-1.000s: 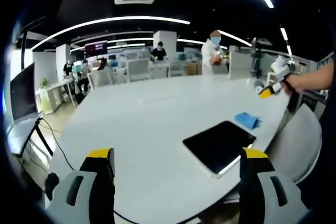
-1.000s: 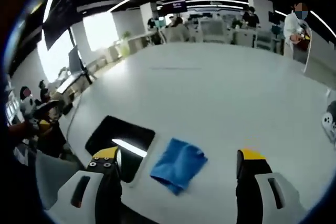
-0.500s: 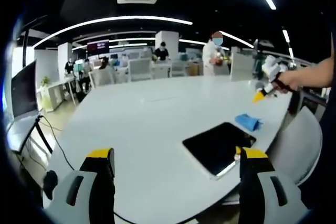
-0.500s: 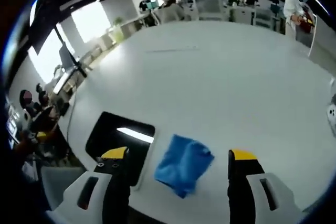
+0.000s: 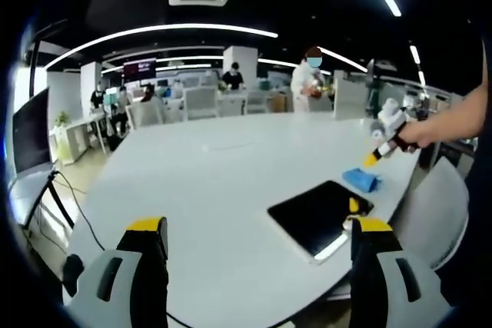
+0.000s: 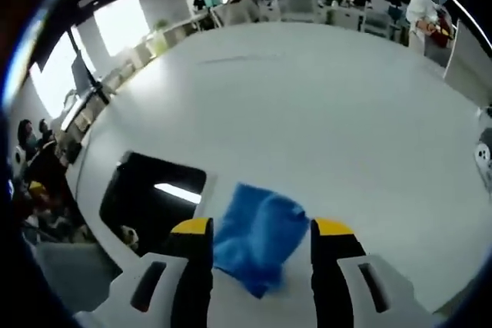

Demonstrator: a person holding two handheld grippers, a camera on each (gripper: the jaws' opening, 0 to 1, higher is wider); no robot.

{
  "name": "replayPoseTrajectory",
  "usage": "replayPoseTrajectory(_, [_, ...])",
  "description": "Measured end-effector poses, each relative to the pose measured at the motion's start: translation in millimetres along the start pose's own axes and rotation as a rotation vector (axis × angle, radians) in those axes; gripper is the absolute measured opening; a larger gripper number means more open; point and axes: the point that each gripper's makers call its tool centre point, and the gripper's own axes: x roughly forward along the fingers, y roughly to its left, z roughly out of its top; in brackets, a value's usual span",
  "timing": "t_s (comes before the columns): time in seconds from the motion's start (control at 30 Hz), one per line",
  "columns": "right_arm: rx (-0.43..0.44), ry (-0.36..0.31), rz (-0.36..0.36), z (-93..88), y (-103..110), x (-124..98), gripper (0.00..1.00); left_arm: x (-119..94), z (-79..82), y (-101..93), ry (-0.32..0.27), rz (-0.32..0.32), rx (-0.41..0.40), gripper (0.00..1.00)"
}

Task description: Wipe the mirror surface with the cleaning cloth until all visible marks leave the cleaned area.

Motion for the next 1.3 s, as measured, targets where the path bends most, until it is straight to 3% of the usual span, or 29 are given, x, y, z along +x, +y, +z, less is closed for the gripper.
replayPoseTrajectory(0.1, [0.016, 0.039, 0.011, -8.3, 2.4, 5.5, 0.42, -2.1, -1.8, 1.4, -0.005, 0.007, -0.009, 1.00])
replayPoseTrajectory(0.3, [0.042, 0.055, 0.020, -9.2, 2.5, 12.8, 0.37, -2.8, -8.7, -1.5, 0.004, 0.002, -0.019, 0.99])
replayPoseTrajectory(0.67, [-0.018, 0.091, 0.004, -18.8, 10.8, 28.7, 0.31, -6.0, -6.7, -1.5, 0.001, 0.006, -0.014, 0.99])
replayPoseTrajectory(0.83, [-0.041, 0.108, -0.039, -25.5, 1.5, 36.1, 0.28, -6.9, -7.7, 1.4, 0.009, 0.007, -0.010, 0.99])
replayPoseTrajectory(0.93, [-0.114, 0.098, -0.075, -23.2, -4.9, 35.7, 0.19, -5.0, -11.6, 3.4, 0.029, 0.004, -0.011, 0.99])
replayPoseTrajectory(1.03, [-0.116, 0.097, -0.073, -22.4, -2.7, 35.3, 0.20, -2.0, -15.2, 5.0, 0.042, 0.000, -0.003, 0.99])
replayPoseTrajectory(1.07, [-0.157, 0.100, -0.081, -22.2, -3.0, 35.3, 0.20, -0.9, -17.0, 5.8, 0.051, 0.003, 0.002, 0.99])
replayPoseTrajectory(1.13, [-0.156, 0.098, -0.079, -22.6, -1.0, 35.5, 0.18, 0.6, -28.5, 11.1, 0.119, 0.025, 0.050, 0.99])
replayPoseTrajectory(1.3, [-0.195, 0.104, -0.064, -21.4, 4.3, 37.5, 0.11, 6.9, -33.8, 1.6, 0.145, -0.019, 0.070, 0.99])
